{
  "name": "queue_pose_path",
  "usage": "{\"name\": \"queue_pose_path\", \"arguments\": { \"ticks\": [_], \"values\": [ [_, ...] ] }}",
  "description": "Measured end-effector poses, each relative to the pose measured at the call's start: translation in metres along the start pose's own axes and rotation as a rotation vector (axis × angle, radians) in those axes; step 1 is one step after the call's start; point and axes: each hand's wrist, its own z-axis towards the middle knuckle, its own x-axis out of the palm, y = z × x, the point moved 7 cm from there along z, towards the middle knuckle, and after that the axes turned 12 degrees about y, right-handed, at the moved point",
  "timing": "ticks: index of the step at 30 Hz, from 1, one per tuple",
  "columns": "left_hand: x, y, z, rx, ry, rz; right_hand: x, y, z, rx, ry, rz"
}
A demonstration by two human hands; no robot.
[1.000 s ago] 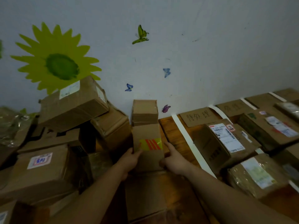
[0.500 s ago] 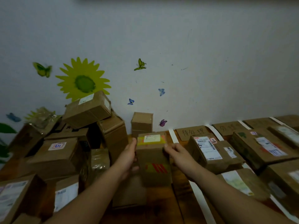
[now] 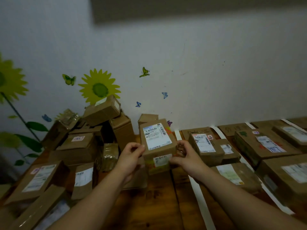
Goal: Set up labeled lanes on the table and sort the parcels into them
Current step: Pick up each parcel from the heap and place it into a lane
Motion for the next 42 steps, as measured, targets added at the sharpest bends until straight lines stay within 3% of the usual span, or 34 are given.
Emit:
{"name": "queue_pose_path", "arguments": {
  "ticks": [8,15,22,28,37,42],
  "values": [
    [0.006,-0.034,-0.063,0.206,0.141,0.019,0.031,0.035,-0.039,-0.087,-0.104,0.026],
    [-0.005,-0.023,-0.097,0.313,0.232,0.071,0.058,0.030,-0.079,-0.122,-0.152,0.006],
    [0.034,0.004,-0.114,0.263,0.270,-0.015,0.037,0.019,-0.129,-0.104,-0.217,-0.100],
    [0.118,0.040,-0.110,0.057,0.410,0.022,-0.028,-0.015,-0.184,-0.001,-0.238,0.071],
    [0.330,0.091,-0.103,-0.157,0.610,0.111,-0.199,-0.049,-0.306,0.056,-0.460,0.100],
    [0.393,0.109,-0.095,-0.256,0.683,0.191,-0.295,-0.061,-0.363,0.012,-0.667,0.094]
  ]
}}
